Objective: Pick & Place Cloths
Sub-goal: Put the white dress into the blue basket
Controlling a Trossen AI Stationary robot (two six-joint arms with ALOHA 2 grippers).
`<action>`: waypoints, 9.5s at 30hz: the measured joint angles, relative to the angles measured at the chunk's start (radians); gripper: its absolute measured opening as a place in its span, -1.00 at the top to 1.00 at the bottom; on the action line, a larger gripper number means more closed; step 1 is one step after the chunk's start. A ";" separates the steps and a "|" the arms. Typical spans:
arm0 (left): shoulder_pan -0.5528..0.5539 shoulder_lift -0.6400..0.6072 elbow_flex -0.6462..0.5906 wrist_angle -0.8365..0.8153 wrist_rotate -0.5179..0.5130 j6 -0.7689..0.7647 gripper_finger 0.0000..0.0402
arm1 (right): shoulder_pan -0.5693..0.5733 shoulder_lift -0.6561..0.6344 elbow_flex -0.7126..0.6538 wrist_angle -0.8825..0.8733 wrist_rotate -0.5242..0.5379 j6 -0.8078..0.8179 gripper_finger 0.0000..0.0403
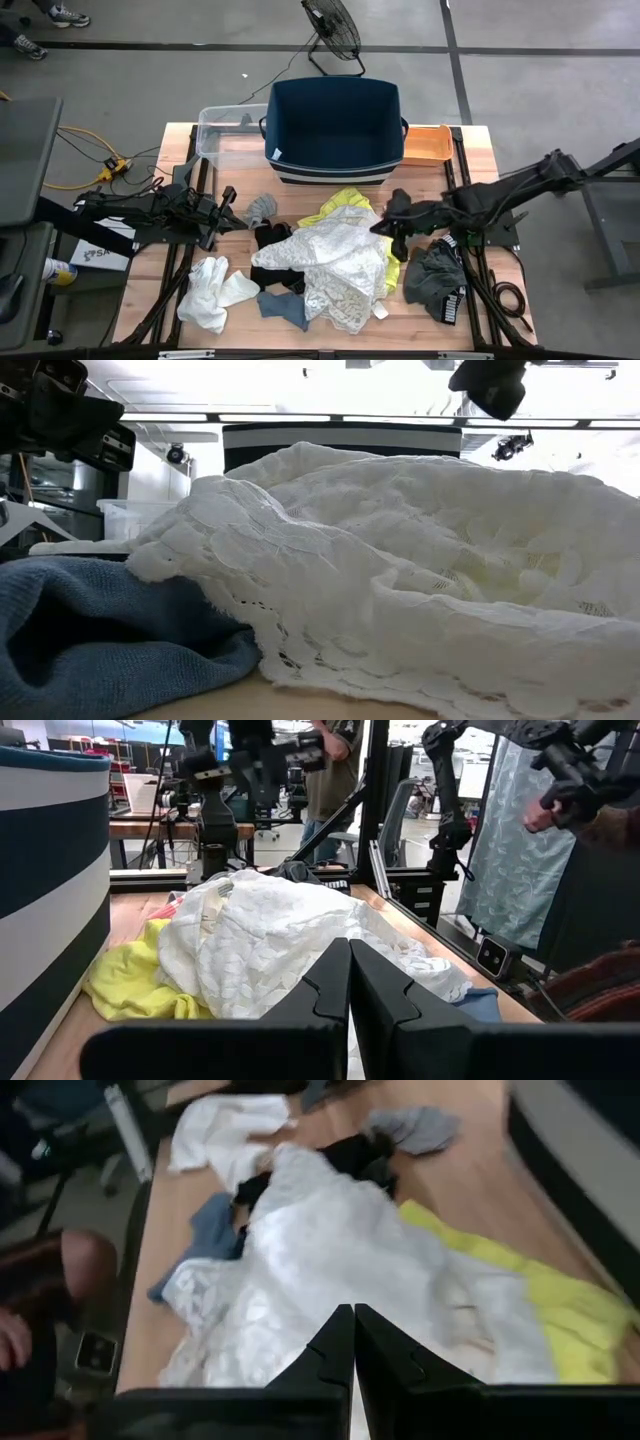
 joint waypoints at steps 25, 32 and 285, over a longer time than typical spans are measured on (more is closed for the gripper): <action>0.000 0.000 0.000 0.000 0.000 0.000 0.99 | 0.000 0.142 0.000 0.171 -0.154 -0.129 0.87; 0.000 0.000 0.000 0.000 0.000 0.000 0.99 | 0.000 0.245 0.000 0.170 -0.164 -0.167 0.29; 0.000 0.000 0.000 0.000 0.000 0.000 0.99 | -0.903 0.895 0.907 -0.481 -0.408 -0.077 0.29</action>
